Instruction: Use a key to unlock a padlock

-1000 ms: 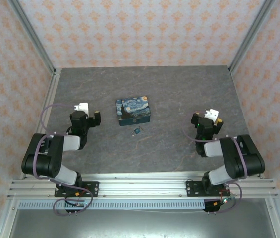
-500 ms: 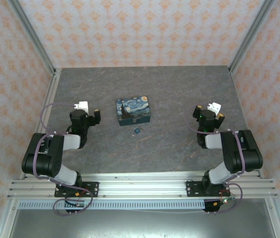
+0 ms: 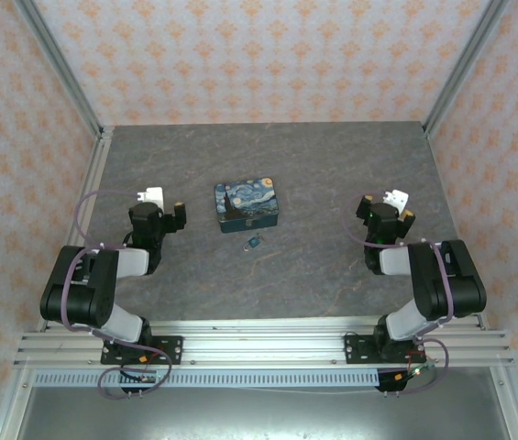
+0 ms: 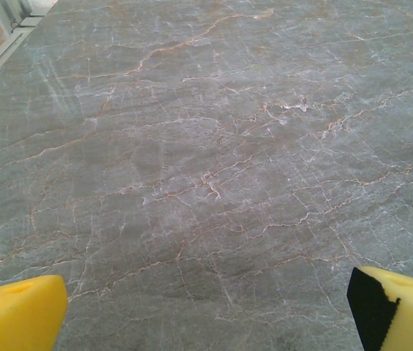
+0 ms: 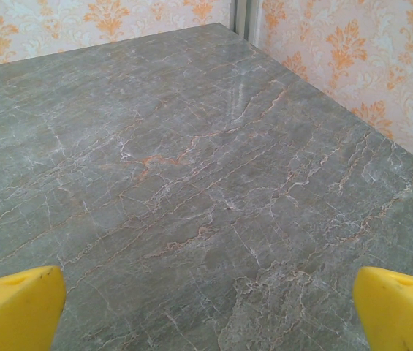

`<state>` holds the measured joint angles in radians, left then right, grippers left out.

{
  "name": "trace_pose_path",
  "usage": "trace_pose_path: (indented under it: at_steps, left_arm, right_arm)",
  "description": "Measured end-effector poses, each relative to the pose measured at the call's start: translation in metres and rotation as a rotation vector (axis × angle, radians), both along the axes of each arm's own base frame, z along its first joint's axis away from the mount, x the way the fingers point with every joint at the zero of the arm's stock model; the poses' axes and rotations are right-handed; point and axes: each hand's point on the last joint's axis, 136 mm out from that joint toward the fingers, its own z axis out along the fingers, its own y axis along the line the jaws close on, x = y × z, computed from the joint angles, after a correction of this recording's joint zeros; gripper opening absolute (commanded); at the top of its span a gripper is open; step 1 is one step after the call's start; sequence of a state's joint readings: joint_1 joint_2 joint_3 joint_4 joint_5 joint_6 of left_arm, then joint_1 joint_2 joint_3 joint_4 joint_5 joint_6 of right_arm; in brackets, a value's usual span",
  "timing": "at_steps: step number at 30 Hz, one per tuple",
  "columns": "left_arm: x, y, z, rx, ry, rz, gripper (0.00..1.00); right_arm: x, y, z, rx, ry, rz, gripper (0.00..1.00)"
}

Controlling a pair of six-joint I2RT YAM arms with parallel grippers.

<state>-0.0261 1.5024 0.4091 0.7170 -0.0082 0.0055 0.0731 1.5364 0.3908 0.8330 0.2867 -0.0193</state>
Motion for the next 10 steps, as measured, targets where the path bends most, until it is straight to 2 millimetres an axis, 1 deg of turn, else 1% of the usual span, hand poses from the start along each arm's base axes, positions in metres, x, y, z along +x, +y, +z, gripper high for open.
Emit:
trace_pose_path:
  at_steps: [10]
  left_arm:
    - [0.0000, 0.0000, 0.0000, 0.000, 0.000, 0.000, 1.00]
  right_arm:
    - [0.0004, 0.0018, -0.0012, 0.004, 0.004, 0.011, 1.00]
